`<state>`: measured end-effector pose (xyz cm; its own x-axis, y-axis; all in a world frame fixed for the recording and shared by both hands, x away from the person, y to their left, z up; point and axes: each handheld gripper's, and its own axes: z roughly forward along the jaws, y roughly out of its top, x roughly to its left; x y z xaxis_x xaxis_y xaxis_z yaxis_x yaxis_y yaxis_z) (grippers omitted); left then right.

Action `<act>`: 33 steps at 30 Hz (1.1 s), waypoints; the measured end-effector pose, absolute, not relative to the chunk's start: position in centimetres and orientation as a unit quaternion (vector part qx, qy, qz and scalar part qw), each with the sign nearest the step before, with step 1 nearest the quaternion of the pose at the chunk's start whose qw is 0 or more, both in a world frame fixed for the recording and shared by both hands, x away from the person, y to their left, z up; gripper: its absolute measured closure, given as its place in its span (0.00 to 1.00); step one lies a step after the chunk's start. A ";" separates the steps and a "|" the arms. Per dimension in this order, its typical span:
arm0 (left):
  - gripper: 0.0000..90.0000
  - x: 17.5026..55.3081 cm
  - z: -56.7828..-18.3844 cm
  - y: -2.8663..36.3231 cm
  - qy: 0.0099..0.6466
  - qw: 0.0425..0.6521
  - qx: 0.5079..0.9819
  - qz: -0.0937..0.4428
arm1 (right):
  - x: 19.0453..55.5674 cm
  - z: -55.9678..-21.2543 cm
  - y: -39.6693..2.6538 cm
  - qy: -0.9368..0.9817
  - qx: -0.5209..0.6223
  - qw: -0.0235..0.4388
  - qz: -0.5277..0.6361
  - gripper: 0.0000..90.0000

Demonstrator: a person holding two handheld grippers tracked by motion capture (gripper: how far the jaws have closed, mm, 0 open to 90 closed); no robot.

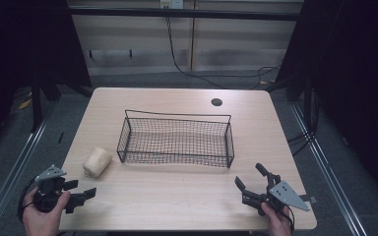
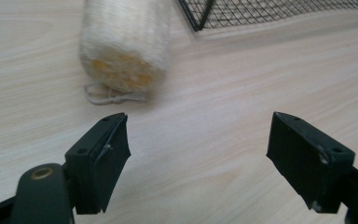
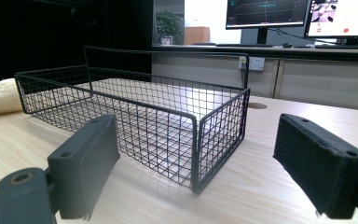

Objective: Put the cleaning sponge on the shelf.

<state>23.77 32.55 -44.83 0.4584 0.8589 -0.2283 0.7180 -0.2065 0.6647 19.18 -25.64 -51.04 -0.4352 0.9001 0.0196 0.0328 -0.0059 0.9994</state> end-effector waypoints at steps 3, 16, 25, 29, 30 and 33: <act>0.22 23.7 -44.8 32.9 0.510 0.375 0.768 0.097 | 19.2 -51.0 -25.7 0.603 0.386 0.365 0.595 0.15; 0.22 24.0 -45.0 33.2 0.512 0.371 0.770 0.090 | 19.1 -51.0 -25.6 0.604 0.388 0.366 0.593 0.15; 0.20 24.3 -45.0 32.7 0.507 0.359 0.779 0.083 | 19.2 -51.0 -25.6 0.603 0.386 0.365 0.594 0.15; 0.20 24.6 -44.8 32.5 0.513 0.354 0.778 0.079 | 19.2 -51.0 -25.6 0.603 0.387 0.365 0.594 0.15; 0.21 24.7 -44.6 32.2 0.516 0.345 0.780 0.083 | 19.2 -51.0 -25.6 0.603 0.387 0.366 0.594 0.15; 0.22 25.1 -44.2 31.9 0.513 0.327 0.788 0.088 | 19.2 -51.0 -25.6 0.603 0.388 0.366 0.594 0.15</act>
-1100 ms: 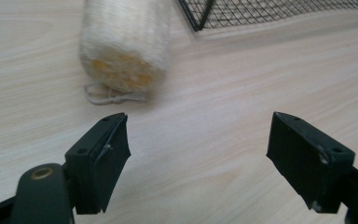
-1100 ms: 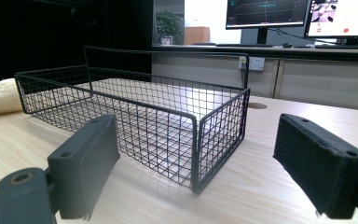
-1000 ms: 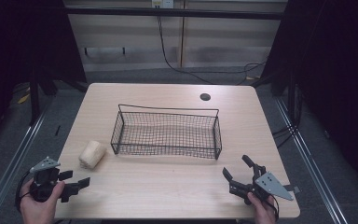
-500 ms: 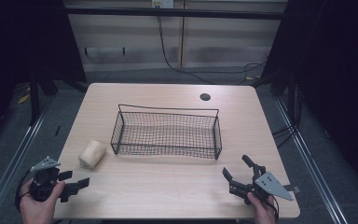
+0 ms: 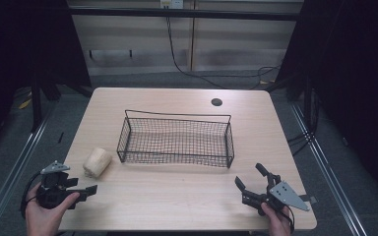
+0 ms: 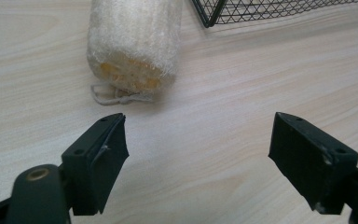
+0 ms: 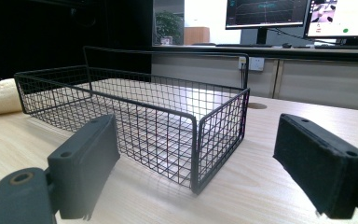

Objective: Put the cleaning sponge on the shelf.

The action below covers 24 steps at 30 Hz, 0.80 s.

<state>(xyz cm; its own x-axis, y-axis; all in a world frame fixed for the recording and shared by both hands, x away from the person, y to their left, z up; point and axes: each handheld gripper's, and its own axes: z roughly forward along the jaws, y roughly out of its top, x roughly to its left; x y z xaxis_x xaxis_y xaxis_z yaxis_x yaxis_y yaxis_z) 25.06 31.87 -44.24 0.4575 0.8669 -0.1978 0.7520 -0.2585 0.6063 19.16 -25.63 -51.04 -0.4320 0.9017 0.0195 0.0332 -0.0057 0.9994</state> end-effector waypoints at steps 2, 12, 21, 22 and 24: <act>0.29 25.3 -43.8 31.7 0.511 0.330 0.789 0.088 | 19.2 -51.0 -25.7 0.604 0.387 0.365 0.594 0.15; 0.30 26.2 -42.6 31.6 0.506 0.323 0.796 0.073 | 19.2 -51.0 -25.7 0.602 0.389 0.365 0.594 0.15; 0.22 26.9 -40.6 31.9 0.493 0.310 0.811 0.067 | 19.2 -51.0 -25.7 0.602 0.389 0.365 0.594 0.15; 0.22 26.9 -40.6 31.9 0.492 0.307 0.812 0.064 | 19.2 -51.0 -25.7 0.602 0.389 0.365 0.594 0.15; 0.22 27.2 -40.5 31.7 0.486 0.299 0.819 0.063 | 19.2 -51.0 -25.7 0.602 0.389 0.364 0.594 0.15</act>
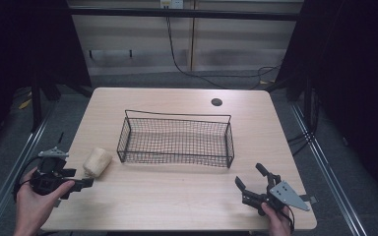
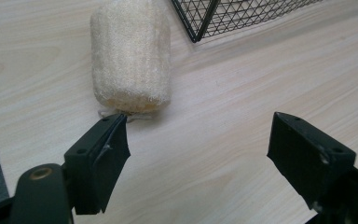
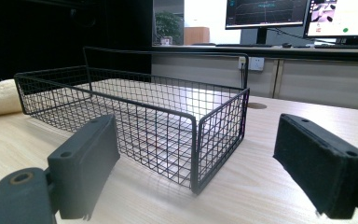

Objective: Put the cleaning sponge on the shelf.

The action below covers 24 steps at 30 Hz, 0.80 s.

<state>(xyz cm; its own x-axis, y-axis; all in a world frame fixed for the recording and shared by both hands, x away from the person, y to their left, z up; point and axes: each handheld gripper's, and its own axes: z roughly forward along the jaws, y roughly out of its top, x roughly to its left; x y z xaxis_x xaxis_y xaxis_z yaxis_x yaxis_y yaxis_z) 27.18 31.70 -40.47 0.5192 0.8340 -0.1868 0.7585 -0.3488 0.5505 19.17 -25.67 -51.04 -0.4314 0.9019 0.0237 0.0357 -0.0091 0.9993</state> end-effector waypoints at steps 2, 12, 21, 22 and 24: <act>0.22 27.5 -40.4 31.3 0.485 0.292 0.821 0.068 | 19.2 -51.0 -25.7 0.602 0.389 0.364 0.594 0.15; 0.20 30.4 -40.3 29.9 0.480 0.242 0.842 0.050 | 19.2 -51.0 -25.7 0.604 0.387 0.363 0.595 0.15; 0.20 32.7 -40.5 30.3 0.491 0.203 0.847 0.031 | 19.2 -51.0 -25.7 0.602 0.389 0.364 0.595 0.15; 0.20 33.0 -40.5 30.3 0.492 0.202 0.846 0.027 | 19.2 -51.0 -25.7 0.602 0.389 0.364 0.594 0.15; 0.20 33.5 -40.6 30.2 0.495 0.198 0.846 0.031 | 19.2 -51.0 -25.7 0.603 0.389 0.364 0.594 0.15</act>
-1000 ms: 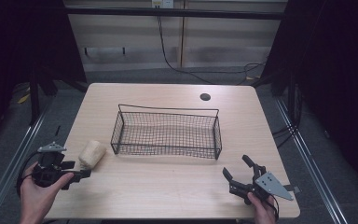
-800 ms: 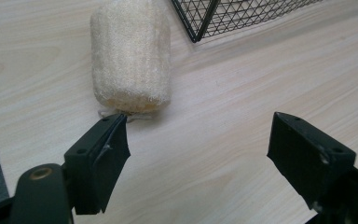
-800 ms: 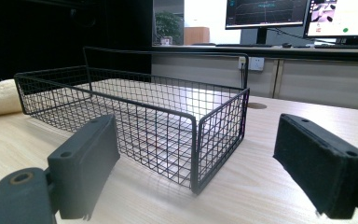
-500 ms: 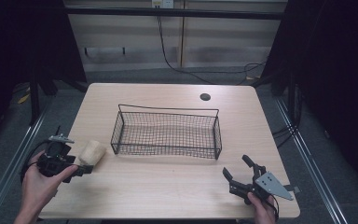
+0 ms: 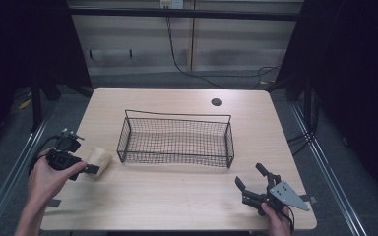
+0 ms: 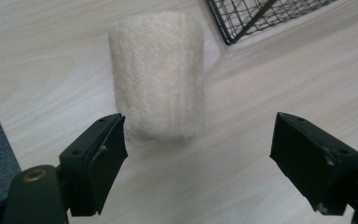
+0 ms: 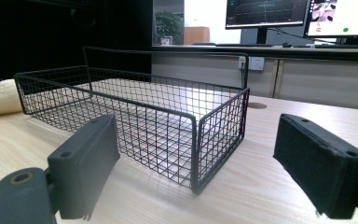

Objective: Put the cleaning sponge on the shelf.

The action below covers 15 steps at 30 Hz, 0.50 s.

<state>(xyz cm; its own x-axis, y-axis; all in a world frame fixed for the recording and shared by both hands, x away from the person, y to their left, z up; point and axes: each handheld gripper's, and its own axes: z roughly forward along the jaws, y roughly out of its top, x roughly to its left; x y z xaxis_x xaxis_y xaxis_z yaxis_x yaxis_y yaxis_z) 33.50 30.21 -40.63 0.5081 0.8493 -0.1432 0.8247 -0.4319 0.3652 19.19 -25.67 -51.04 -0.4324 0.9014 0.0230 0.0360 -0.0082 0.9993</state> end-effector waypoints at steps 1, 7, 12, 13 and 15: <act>0.20 33.8 -40.8 30.2 0.498 0.193 0.845 0.033 | 19.2 -51.0 -25.7 0.602 0.389 0.364 0.594 0.15; 0.20 35.1 -41.2 29.7 0.505 0.172 0.845 0.017 | 19.2 -51.0 -25.7 0.603 0.389 0.364 0.594 0.15; 0.20 35.8 -41.7 29.5 0.512 0.156 0.845 0.006 | 19.2 -51.0 -25.7 0.604 0.387 0.363 0.595 0.15; 0.21 36.0 -41.9 29.5 0.514 0.156 0.843 0.009 | 19.2 -51.0 -25.7 0.604 0.387 0.362 0.595 0.15; 0.21 36.4 -42.3 29.6 0.522 0.145 0.840 0.016 | 19.2 -51.0 -25.7 0.603 0.388 0.364 0.594 0.15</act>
<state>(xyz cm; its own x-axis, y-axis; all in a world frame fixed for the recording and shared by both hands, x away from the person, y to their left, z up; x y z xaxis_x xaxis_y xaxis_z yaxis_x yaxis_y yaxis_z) 36.36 29.57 -42.28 0.4544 0.8820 -0.1252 0.8728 -0.4126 0.2608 19.19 -25.67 -51.04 -0.4334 0.9009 0.0218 0.0347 -0.0075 0.9994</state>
